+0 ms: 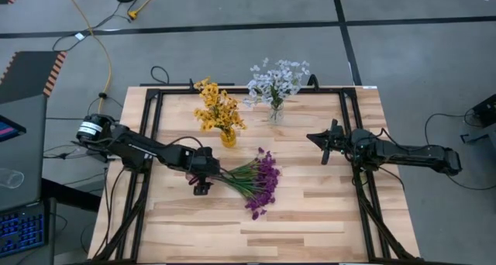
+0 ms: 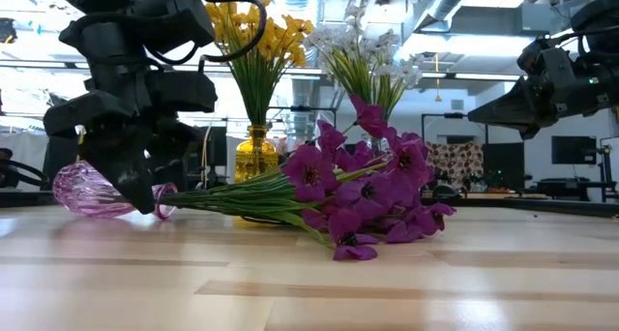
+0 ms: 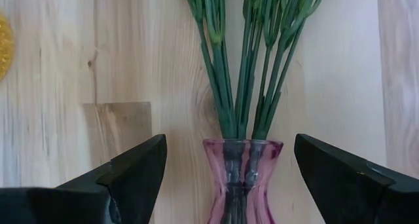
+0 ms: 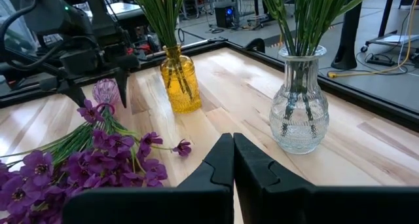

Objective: Sort flowers into vase by color
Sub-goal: Move the violet vase to the center of the table

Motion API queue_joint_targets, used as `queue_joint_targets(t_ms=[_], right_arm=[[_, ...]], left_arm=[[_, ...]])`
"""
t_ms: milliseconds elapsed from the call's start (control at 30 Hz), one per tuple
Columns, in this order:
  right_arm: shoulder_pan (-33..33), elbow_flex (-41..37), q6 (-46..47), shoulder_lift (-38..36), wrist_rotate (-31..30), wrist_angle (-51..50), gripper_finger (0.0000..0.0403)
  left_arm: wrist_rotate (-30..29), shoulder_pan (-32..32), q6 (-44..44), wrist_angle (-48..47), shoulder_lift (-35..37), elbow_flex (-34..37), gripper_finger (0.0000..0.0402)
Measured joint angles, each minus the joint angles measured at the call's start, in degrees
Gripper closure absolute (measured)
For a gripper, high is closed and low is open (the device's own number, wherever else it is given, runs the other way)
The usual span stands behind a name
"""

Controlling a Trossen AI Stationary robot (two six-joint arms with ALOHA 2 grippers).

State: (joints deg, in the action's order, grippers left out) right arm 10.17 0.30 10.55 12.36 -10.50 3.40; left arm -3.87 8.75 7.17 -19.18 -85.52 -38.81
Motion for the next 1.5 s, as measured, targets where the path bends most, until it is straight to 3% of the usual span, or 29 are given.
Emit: queue_joint_targets(t_ms=[400, 867, 1067, 1500], right_arm=[[0.0, 0.0, 0.0, 0.0, 0.0, 0.0, 0.0372], [0.0, 0.0, 0.0, 0.0, 0.0, 0.0, 0.0372], [0.0, 0.0, 0.0, 0.0, 0.0, 0.0, 0.0372], [0.0, 0.0, 0.0, 0.0, 0.0, 0.0, 0.0372]], left_arm=[[-0.3, 0.0, 1.1, -0.7, 0.0, 0.0, 0.0084], [-1.8, 0.0, 2.5, -0.7, 0.0, 0.0, 0.0225], [-1.3, 0.0, 3.2, -0.6, 0.0, 0.0, 0.0267], [-1.0, 0.0, 5.8, 4.4, 0.0, 0.1, 0.0275]])
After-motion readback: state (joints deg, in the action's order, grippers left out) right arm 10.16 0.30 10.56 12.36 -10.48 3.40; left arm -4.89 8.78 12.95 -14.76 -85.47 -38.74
